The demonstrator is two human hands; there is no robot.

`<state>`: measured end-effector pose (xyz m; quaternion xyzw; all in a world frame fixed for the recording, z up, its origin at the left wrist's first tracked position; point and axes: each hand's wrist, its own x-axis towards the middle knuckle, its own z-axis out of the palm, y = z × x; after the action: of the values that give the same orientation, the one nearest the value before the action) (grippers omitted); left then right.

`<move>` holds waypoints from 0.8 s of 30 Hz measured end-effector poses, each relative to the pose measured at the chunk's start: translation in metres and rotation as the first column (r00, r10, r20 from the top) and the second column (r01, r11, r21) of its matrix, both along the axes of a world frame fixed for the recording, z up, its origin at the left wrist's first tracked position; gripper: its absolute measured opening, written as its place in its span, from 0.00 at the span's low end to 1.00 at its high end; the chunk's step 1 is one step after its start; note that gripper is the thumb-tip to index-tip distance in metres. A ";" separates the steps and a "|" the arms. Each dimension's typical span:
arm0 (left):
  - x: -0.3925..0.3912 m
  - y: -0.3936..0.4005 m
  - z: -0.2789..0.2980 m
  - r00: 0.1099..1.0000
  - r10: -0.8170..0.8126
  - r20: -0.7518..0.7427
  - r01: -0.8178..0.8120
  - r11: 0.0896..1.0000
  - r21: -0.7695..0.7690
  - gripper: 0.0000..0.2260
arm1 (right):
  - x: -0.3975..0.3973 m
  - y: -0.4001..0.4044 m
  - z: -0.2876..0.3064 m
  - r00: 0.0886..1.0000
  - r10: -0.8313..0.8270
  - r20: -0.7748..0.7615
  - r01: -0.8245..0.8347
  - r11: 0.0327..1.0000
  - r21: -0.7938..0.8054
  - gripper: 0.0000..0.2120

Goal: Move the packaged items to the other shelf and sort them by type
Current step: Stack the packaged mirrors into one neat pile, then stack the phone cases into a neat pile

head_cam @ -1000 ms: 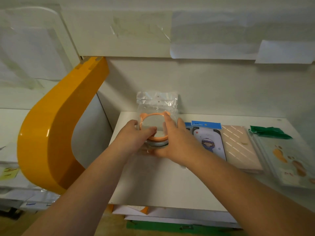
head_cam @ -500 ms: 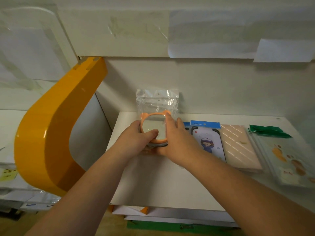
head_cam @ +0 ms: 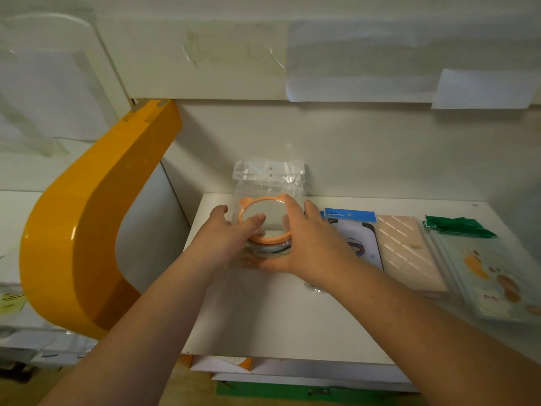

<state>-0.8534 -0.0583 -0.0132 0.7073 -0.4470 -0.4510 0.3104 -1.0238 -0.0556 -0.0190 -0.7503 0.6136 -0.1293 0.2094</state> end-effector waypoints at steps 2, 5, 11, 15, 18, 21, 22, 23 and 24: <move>0.001 -0.001 -0.002 1.000 0.015 0.007 -0.015 1.000 -0.001 0.45 | 0.000 0.001 0.000 1.000 0.007 -0.006 -0.007 1.000 -0.010 0.60; 0.003 0.001 -0.001 1.000 0.015 0.016 -0.014 1.000 -0.022 0.44 | -0.004 0.004 0.003 0.999 0.029 0.025 -0.028 0.999 -0.030 0.59; -0.005 0.023 0.013 0.882 -0.010 0.470 0.139 0.961 -0.240 0.32 | -0.034 0.015 0.024 0.995 0.069 -0.078 -0.075 0.994 -0.076 0.56; -0.036 0.044 0.023 0.735 -0.030 0.678 0.460 0.757 -0.465 0.21 | -0.077 0.026 0.030 0.995 0.011 -0.104 -0.018 0.997 -0.069 0.48; -0.072 0.063 0.020 0.712 -0.145 0.687 0.613 0.605 -0.508 0.17 | -0.104 0.037 0.028 0.998 -0.004 -0.064 0.001 0.999 -0.047 0.31; -0.106 0.086 0.008 0.735 -0.295 0.611 0.634 0.618 -0.464 0.19 | -0.122 0.052 0.024 0.998 -0.052 -0.041 0.049 0.995 -0.083 0.22; -0.112 0.093 0.003 0.754 -0.355 0.553 0.618 0.667 -0.415 0.21 | -0.124 0.054 0.020 0.997 -0.062 -0.035 0.059 0.993 -0.102 0.22; -0.118 0.098 -0.003 0.770 -0.395 0.501 0.602 0.710 -0.366 0.23 | -0.128 0.059 0.017 0.997 -0.066 -0.033 0.062 0.992 -0.113 0.23; -0.123 0.102 -0.009 0.777 -0.409 0.479 0.585 0.749 -0.311 0.26 | -0.131 0.062 0.012 0.997 -0.062 -0.038 0.058 0.993 -0.105 0.23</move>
<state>-0.9767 0.0438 -0.0220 0.5425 -0.7639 -0.2580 0.2356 -1.1545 0.0064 -0.0066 -0.7438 0.6326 -0.1516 0.1535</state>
